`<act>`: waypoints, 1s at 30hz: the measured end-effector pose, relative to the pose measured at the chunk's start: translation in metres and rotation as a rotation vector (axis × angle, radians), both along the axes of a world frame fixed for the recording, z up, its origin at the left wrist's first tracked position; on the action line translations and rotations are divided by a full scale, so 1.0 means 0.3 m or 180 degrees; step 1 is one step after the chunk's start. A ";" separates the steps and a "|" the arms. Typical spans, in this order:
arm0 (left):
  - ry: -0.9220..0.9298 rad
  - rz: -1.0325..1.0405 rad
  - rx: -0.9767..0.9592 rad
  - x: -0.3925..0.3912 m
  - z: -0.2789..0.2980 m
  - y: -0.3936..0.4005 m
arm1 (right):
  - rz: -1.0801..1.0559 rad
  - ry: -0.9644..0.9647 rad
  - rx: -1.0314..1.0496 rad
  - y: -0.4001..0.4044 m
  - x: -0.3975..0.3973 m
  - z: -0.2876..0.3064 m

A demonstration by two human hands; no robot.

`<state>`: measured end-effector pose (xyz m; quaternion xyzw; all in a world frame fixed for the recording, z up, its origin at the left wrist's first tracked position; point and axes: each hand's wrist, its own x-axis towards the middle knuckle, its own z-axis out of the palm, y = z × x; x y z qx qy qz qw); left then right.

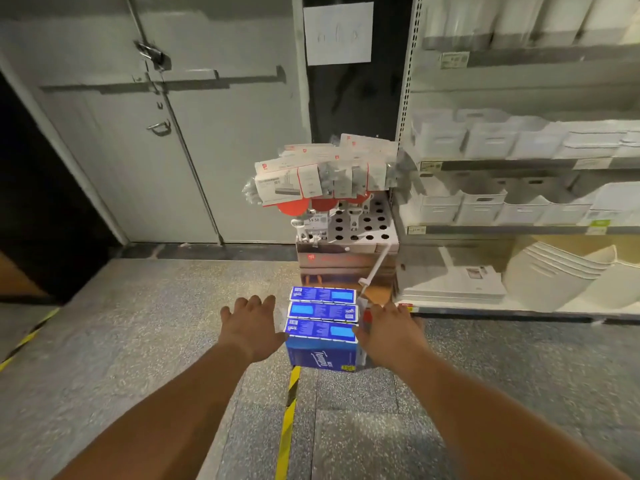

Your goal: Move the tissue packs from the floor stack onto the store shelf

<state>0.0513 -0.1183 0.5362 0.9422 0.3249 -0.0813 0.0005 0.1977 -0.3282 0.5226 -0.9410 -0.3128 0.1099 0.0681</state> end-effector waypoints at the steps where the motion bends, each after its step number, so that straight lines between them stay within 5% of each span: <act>1: -0.0037 -0.0020 0.0007 -0.001 -0.018 0.006 | 0.0012 0.0016 0.0007 0.007 0.010 -0.018; 17: 0.0152 -0.0401 -0.0309 0.371 -0.450 0.484 | -0.0137 0.0167 -0.0193 0.461 0.305 -0.379; 24: 0.0159 -0.0495 -0.0449 0.589 -0.850 0.714 | -0.0320 0.0159 -0.0449 0.682 0.463 -0.770; 30: 0.0299 -0.0516 -0.0392 0.752 -1.399 0.825 | -0.0138 0.0281 -0.0548 0.822 0.600 -1.301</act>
